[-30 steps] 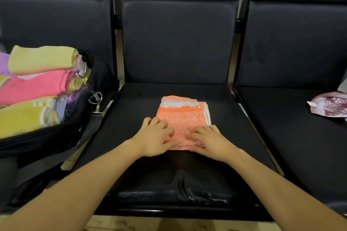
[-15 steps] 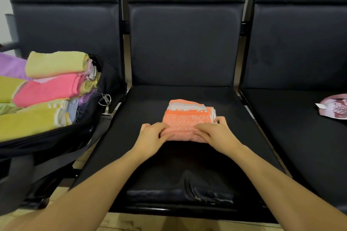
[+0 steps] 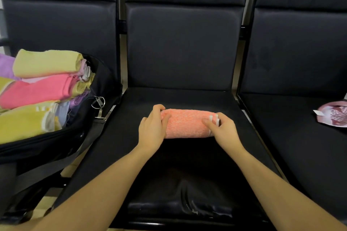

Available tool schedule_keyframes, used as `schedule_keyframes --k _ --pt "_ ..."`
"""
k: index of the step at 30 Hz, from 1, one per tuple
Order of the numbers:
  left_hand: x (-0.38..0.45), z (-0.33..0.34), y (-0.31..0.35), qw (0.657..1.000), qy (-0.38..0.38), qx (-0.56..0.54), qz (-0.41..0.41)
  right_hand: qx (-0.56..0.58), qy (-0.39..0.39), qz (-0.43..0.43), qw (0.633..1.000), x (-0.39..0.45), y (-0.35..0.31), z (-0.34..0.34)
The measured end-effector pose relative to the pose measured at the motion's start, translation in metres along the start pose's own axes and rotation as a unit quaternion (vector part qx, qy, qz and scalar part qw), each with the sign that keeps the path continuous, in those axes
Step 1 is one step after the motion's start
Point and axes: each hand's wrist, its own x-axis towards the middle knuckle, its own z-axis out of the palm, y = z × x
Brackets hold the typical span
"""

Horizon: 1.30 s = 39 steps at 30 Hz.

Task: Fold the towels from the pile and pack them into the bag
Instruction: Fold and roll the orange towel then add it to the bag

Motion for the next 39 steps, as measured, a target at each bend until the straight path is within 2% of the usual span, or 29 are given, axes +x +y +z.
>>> schedule_keyframes --k 3,6,10,13,17,19,22,26,31,33,35,39 --pt "0.023 0.012 0.002 0.999 0.02 0.036 -0.031 -0.078 0.051 0.024 0.995 0.02 0.003 0.02" --pt "0.045 0.031 -0.007 0.99 -0.006 0.115 -0.085 -0.169 0.064 0.051 0.982 0.038 0.005 0.033" --pt "0.053 0.051 -0.026 0.968 -0.038 0.216 -0.121 -0.36 0.069 0.036 0.93 0.048 0.017 0.047" --pt "0.055 0.053 -0.032 0.966 -0.037 0.229 -0.118 -0.426 0.078 0.068 0.899 0.047 0.026 0.054" --pt "0.05 0.048 -0.027 0.968 -0.017 0.211 -0.133 -0.413 0.091 0.072 0.903 0.044 0.028 0.055" --pt "0.043 0.048 -0.022 0.97 0.003 0.216 -0.115 -0.413 0.097 0.078 0.902 0.042 0.028 0.056" --pt "0.029 0.056 -0.02 0.954 -0.011 0.285 -0.088 -0.405 0.131 0.044 0.904 0.033 0.027 0.063" --pt "0.016 0.067 -0.026 0.944 0.033 0.322 -0.063 -0.413 0.14 0.029 0.899 0.023 0.028 0.067" --pt "0.006 0.064 -0.025 0.944 0.021 0.323 -0.063 -0.41 0.114 0.043 0.904 0.011 0.025 0.071" --pt "0.0 0.055 -0.019 0.94 0.004 0.334 -0.066 -0.409 0.128 0.033 0.903 0.006 0.018 0.071" --pt "-0.001 0.048 -0.016 0.946 -0.015 0.314 -0.083 -0.387 0.105 0.058 0.914 0.001 0.012 0.069" --pt "-0.007 0.021 -0.014 0.964 0.03 0.251 -0.081 -0.331 0.112 0.043 0.936 -0.014 0.002 0.069"
